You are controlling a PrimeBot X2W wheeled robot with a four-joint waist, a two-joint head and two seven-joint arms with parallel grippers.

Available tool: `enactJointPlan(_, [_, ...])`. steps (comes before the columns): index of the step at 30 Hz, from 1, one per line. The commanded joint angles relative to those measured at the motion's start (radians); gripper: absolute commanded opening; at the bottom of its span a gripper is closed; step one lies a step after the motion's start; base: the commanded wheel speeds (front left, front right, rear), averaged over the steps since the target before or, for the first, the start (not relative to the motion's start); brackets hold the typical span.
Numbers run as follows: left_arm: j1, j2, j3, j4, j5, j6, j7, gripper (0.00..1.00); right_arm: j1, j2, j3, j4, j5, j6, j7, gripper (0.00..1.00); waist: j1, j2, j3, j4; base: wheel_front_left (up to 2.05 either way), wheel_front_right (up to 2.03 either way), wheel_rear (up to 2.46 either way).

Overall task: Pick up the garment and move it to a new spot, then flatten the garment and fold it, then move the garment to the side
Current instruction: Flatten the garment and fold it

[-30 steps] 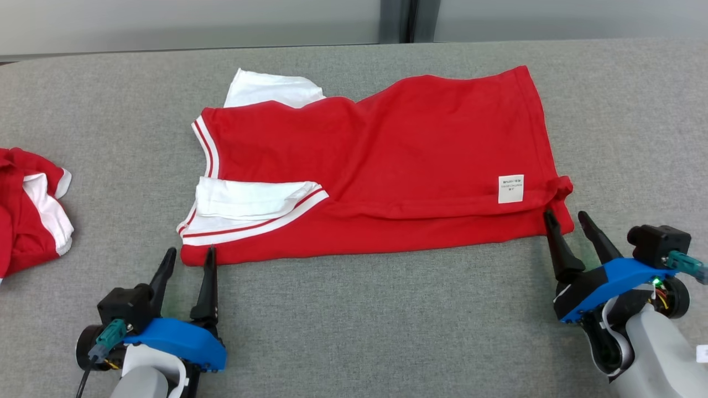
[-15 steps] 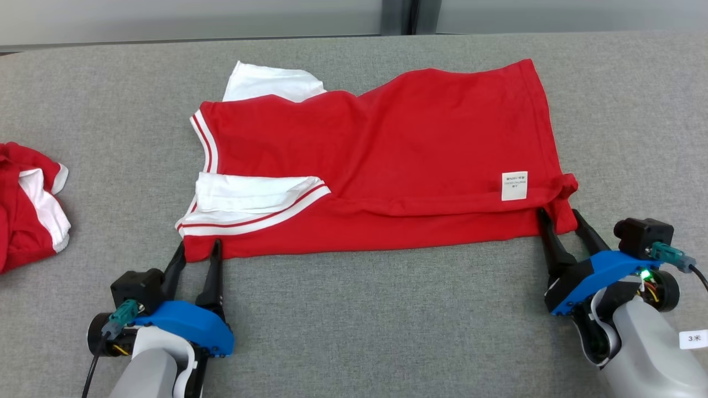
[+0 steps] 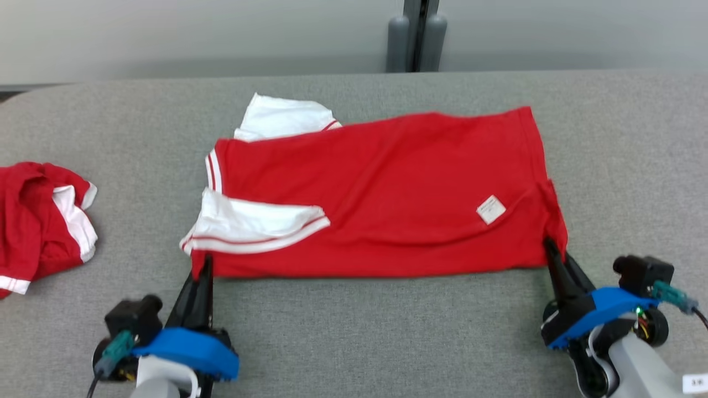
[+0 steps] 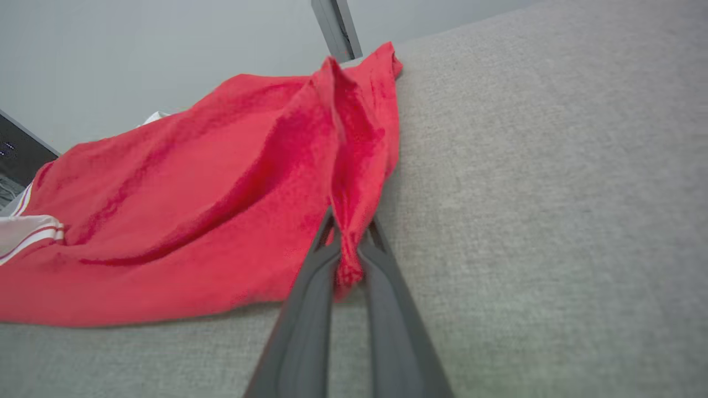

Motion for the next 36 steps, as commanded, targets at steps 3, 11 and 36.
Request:
enactJointPlan(3, [0.087, -0.007, 0.023, -0.06, 0.011, 0.0, -0.001, 0.0, 0.081, -0.018, -0.001, -0.064, 0.022, 0.0, 0.004, 0.0, 0.0001, -0.0001, -0.038, -0.002, 0.0, 0.0, 0.0])
enactJointPlan(11, [0.216, -0.023, 0.036, -0.121, 0.007, 0.018, -0.001, 0.0, 0.238, -0.021, -0.046, -0.199, 0.022, 0.0, 0.059, 0.0, 0.0001, -0.0001, -0.078, 0.01, 0.0, 0.0, 0.0])
enactJointPlan(36, [0.234, -0.021, 0.078, -0.197, 0.041, 0.032, -0.002, 1.0, 0.409, 0.092, -0.295, -0.508, -0.156, 0.0, 0.157, 1.0, 0.0001, -0.0001, -0.106, -0.005, 0.0, 0.0, 0.0])
